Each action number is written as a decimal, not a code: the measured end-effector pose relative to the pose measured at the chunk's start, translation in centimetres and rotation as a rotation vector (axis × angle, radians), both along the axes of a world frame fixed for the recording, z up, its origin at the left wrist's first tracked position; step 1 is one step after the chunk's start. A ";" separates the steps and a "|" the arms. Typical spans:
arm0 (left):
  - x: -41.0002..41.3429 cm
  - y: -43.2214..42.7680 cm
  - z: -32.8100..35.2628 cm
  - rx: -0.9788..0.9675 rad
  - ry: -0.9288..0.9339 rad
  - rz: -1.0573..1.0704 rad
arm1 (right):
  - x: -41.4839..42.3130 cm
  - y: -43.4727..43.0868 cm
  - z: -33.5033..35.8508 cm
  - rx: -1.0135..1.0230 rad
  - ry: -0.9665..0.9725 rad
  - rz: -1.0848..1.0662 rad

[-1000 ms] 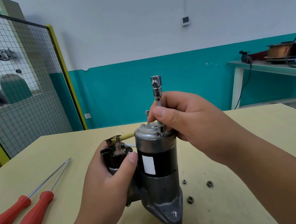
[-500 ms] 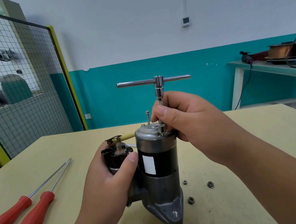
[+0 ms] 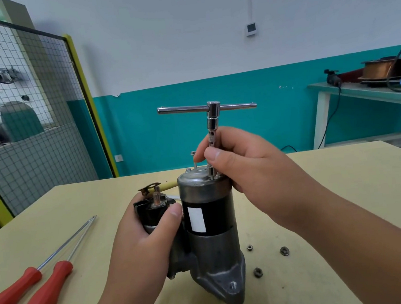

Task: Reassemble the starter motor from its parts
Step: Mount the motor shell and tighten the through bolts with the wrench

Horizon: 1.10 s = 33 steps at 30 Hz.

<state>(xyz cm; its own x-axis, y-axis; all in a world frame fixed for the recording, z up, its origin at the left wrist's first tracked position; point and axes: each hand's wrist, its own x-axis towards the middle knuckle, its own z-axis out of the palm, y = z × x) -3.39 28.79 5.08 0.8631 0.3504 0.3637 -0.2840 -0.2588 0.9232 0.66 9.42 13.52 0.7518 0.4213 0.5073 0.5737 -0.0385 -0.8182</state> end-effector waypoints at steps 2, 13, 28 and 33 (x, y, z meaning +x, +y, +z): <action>0.1 0.1 0.1 0.000 0.009 -0.005 | 0.0 0.1 -0.1 0.010 0.000 -0.009; 0.3 0.2 0.1 0.000 0.026 -0.017 | -0.1 0.2 -0.2 0.007 0.000 -0.034; 0.0 0.1 0.1 0.046 -0.009 -0.023 | 0.5 -0.1 0.0 0.017 -0.001 -0.048; -0.2 -0.1 0.2 0.060 -0.020 -0.034 | 0.7 -0.2 0.0 0.009 -0.010 -0.041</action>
